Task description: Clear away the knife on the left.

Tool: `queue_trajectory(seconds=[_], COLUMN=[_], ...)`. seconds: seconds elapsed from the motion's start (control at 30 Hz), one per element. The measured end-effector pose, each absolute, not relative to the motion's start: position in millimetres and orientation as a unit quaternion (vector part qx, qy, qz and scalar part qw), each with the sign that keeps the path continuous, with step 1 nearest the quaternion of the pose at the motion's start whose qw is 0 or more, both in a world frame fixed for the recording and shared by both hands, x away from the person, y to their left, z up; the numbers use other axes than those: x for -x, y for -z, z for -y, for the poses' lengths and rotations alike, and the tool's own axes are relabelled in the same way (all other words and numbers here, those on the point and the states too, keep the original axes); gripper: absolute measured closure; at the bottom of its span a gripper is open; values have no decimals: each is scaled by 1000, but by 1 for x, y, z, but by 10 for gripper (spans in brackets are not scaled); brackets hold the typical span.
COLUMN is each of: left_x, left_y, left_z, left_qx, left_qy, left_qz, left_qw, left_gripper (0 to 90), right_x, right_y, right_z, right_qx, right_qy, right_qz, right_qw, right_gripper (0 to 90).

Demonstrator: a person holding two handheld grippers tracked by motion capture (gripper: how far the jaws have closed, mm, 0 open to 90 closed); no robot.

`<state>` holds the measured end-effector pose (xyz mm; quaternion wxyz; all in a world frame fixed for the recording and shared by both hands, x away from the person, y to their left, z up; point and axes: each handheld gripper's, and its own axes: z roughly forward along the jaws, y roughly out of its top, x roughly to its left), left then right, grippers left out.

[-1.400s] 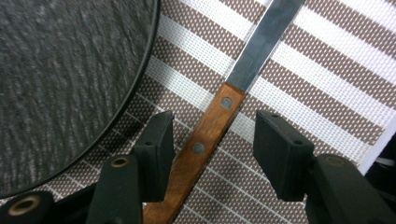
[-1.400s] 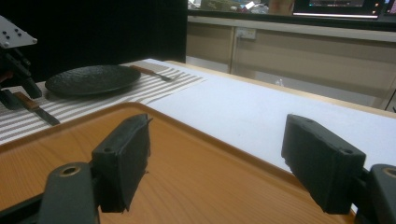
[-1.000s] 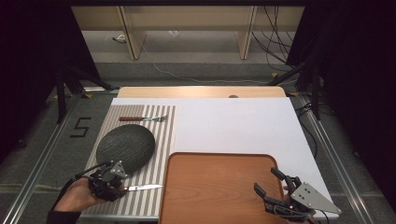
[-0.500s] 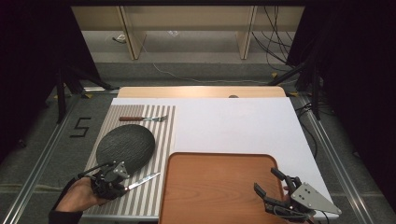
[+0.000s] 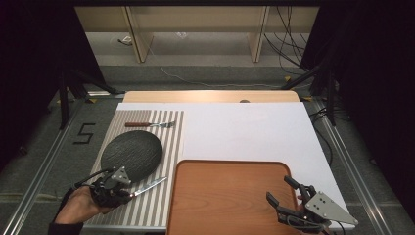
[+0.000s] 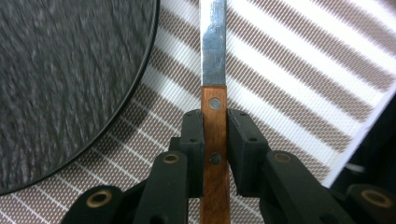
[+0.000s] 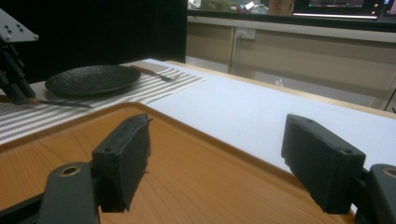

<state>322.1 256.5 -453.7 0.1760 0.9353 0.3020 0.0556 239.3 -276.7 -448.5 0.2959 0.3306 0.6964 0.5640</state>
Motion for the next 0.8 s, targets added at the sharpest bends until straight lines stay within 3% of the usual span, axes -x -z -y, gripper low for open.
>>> queue_trajectory(seconds=[0.8], left_x=[-312], left_y=[425], left_z=[-237], left_qx=[-878], left_qy=[-48], left_qz=[-346], left_qw=[328], left_gripper=[767], right_x=[-239], right_y=[448], right_z=[277], right_qx=[-331], right_qy=[-564], right_qz=[-696], right_qw=[296], right_gripper=[249])
